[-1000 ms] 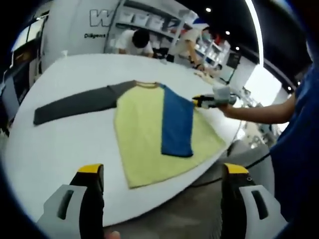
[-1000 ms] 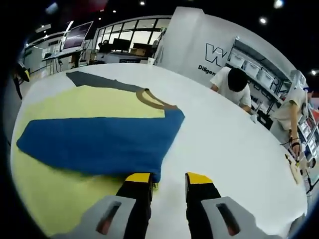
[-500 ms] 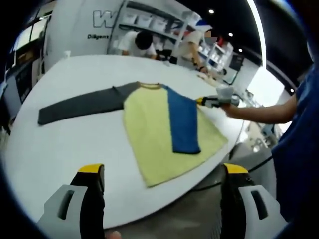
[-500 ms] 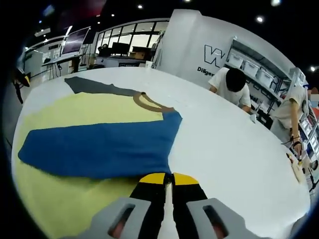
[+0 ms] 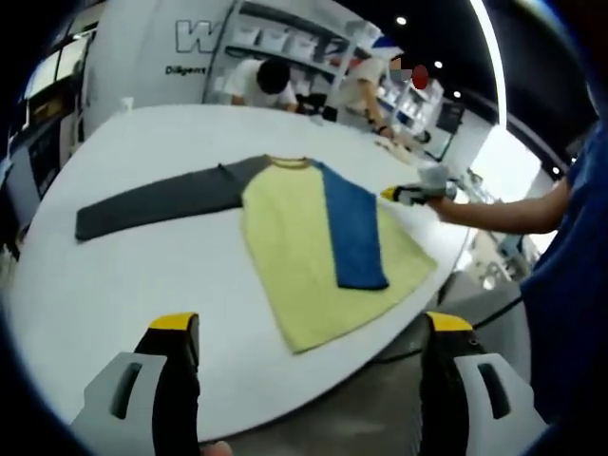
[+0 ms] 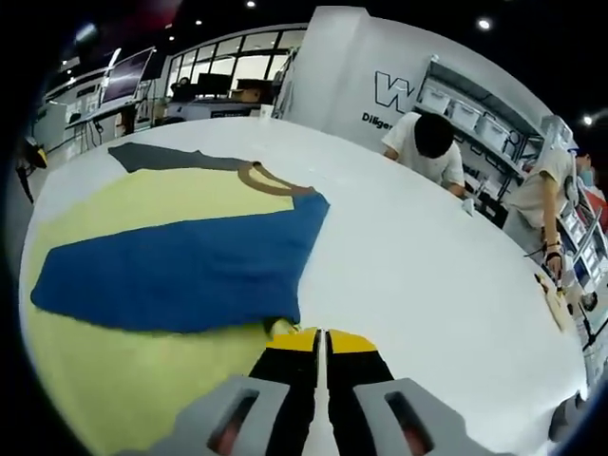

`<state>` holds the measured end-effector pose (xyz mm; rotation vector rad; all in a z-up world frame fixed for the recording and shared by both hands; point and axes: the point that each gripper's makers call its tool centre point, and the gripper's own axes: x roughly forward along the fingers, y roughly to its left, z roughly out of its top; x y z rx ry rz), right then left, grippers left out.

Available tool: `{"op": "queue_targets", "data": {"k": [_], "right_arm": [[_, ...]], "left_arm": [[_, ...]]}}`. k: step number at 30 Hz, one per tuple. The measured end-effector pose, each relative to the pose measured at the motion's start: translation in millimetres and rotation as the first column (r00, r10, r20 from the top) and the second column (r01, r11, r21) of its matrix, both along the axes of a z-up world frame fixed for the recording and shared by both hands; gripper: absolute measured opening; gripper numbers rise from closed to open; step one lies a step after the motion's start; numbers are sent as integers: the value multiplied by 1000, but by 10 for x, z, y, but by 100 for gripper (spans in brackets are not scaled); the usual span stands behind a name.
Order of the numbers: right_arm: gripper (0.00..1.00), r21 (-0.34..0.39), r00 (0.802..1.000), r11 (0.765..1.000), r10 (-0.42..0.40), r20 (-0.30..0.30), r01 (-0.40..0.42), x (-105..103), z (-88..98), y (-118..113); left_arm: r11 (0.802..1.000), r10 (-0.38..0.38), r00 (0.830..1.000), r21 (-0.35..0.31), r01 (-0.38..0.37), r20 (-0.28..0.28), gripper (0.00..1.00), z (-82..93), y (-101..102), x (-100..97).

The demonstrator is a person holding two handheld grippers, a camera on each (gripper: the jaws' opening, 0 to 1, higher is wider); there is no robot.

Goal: Fold the garment on the visible template until the final outline fits inside the template.

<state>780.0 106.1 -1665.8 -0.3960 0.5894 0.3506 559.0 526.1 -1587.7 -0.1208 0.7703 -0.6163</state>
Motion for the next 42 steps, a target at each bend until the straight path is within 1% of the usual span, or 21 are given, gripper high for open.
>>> {"op": "queue_targets", "data": {"k": [2, 3, 4, 5, 8, 9, 12, 15, 16, 17, 20, 22, 24, 28, 32, 33, 34, 35, 38, 39, 42], "right_arm": [[0, 61, 999, 997, -39, 0, 39, -30, 21, -56], [0, 78, 999, 996, -37, 22, 35, -55, 113, -72], [0, 108, 999, 994, -25, 42, 20, -93, 237, -9], [0, 124, 999, 992, -21, 47, 15, -93, 260, 11], [0, 256, 998, 966, 29, 55, -42, -86, 389, 241], [0, 265, 998, 963, 46, 53, -58, -81, 397, 297], [0, 237, 996, 968, 82, 20, -85, -35, 310, 413], [0, 250, 994, 963, 107, -14, -100, -44, 207, 567], [0, 248, 994, 964, 107, -19, -99, -42, 189, 576], [0, 232, 994, 968, 104, -33, -93, -17, 94, 567], [0, 233, 994, 970, 87, -65, -70, 21, -32, 558], [0, 227, 994, 972, 83, -74, -64, 9, -77, 547], [0, 222, 993, 973, 86, -82, -66, -28, -62, 557], [0, 209, 991, 976, 86, -99, -64, -37, -185, 535], [0, 248, 993, 968, 58, -100, -31, -38, -100, 540], [3, 251, 994, 967, 60, -91, -36, -44, -75, 548], [7, 283, 996, 958, 61, -63, -41, -62, 25, 572], [11, 291, 996, 955, 67, -57, -48, -104, 91, 586], [14, 292, 995, 954, 89, -44, -73, -214, 156, 584], [16, 301, 994, 950, 99, -36, -83, -298, 233, 599], [27, 346, 993, 933, 113, -26, -97, -484, 368, 643]], "left_arm": [[1000, -3, 1000, -4, 3, 3, 93, 4, -13, 14], [1000, -6, 1000, -8, 6, 8, 93, 15, -41, 26], [1000, -7, 1000, -9, 7, 8, 93, 17, -46, 29], [1000, -11, 1000, -13, 11, 11, 93, 19, -67, 46], [1000, -22, 1000, -18, 22, 11, 93, 10, -90, 61], [999, -28, 1000, -20, 28, 11, 93, 3, -98, 69], [999, -32, 999, -22, 32, 14, 93, 10, -115, 73], [999, -30, 999, -26, 31, 19, 93, 31, -108, 60], [999, -29, 999, -26, 30, 19, 93, 34, -102, 52], [999, -27, 999, -23, 28, 19, 93, 27, -69, 53], [1000, -19, 1000, -17, 19, 15, 93, 17, -51, 13], [1000, -9, 1000, -17, 9, 14, 93, 17, -37, -4], [1000, -1, 1000, -17, 1, 11, 93, 12, -16, -17], [1000, 6, 1000, -20, -6, 6, 94, -3, -23, -33], [1000, 11, 1000, -17, -11, 11, 94, -16, -14, -17], [1000, 18, 1000, -21, -17, 18, 94, -1, -8, 3], [1000, 21, 1000, -22, -21, 21, 94, 5, -4, 11], [999, 26, 999, -24, -25, 25, 94, 14, 4, 26], [998, 57, 998, -35, -56, 41, 93, 17, 97, 127], [997, 66, 997, -38, -65, 45, 93, 15, 118, 159], [993, 106, 992, -56, -102, 66, 93, 24, 211, 267]]}}
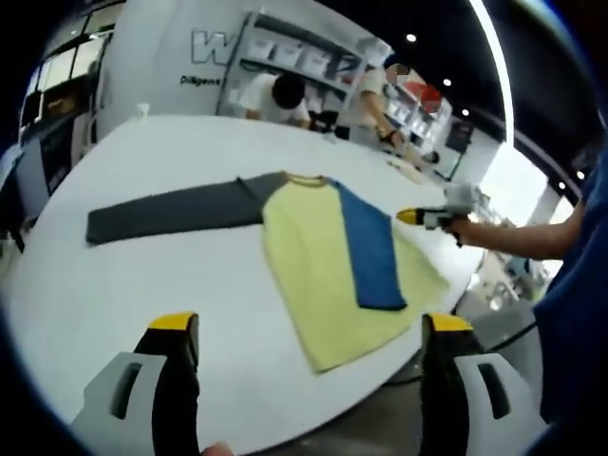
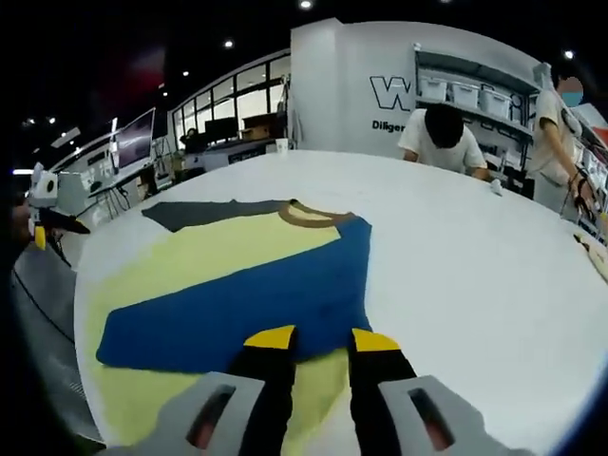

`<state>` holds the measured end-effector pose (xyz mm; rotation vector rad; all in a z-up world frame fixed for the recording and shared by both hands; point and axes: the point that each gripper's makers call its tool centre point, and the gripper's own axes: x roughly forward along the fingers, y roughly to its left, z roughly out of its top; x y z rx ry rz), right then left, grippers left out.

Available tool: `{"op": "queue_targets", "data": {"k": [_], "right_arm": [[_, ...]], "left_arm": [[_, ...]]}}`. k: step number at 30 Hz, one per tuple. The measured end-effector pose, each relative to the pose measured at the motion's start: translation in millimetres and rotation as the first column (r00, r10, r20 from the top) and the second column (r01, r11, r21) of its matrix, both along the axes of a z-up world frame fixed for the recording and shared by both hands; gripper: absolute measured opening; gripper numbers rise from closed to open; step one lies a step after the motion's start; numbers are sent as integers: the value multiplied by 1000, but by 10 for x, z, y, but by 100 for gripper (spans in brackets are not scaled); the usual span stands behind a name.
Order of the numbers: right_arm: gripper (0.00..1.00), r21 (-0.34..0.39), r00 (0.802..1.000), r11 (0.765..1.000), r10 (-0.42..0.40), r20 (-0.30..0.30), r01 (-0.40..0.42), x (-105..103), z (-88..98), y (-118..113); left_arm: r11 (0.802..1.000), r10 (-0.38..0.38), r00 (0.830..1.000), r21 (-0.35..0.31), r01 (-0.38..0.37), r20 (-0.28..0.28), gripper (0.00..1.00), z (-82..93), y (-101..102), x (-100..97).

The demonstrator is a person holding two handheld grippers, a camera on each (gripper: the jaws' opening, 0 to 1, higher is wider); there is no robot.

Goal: Fold the garment on the visible template until the final outline fits inside the template.

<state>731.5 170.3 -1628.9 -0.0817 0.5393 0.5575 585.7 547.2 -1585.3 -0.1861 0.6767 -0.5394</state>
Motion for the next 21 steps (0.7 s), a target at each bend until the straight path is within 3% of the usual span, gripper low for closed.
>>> {"op": "queue_targets", "data": {"k": [6, 8, 11, 13, 14, 17, 19, 21], "right_arm": [[35, 28, 1000, 999, 24, -16, -24, -489, 64, 61], [37, 42, 999, 999, 26, -28, -25, -598, 43, 74], [37, 73, 999, 997, 29, -44, -26, -835, 96, 109], [36, 85, 999, 996, 25, -47, -21, -1011, 154, 128], [36, 85, 998, 996, 25, -49, -21, -1041, 162, 131], [36, 84, 998, 996, 21, -58, -16, -1266, 214, 142], [36, 79, 998, 997, 12, -70, -6, -1407, 238, 141], [36, 73, 996, 997, -7, -85, 13, -1492, 220, 102]], "left_arm": [[991, 121, 991, -60, -118, 48, 93, -10, 336, 288], [981, 178, 982, -87, -172, 62, 92, -20, 484, 398], [953, 289, 954, -119, -278, 82, 92, -56, 791, 607], [920, 370, 925, -173, -352, 85, 90, -71, 972, 774], [913, 383, 920, -185, -363, 86, 89, -69, 1004, 805], [845, 480, 875, -296, -445, 55, 82, -151, 1299, 1064], [792, 557, 829, -324, -517, 39, 81, -217, 1522, 1223], [779, 579, 814, -317, -541, 34, 82, -289, 1648, 1329]]}}
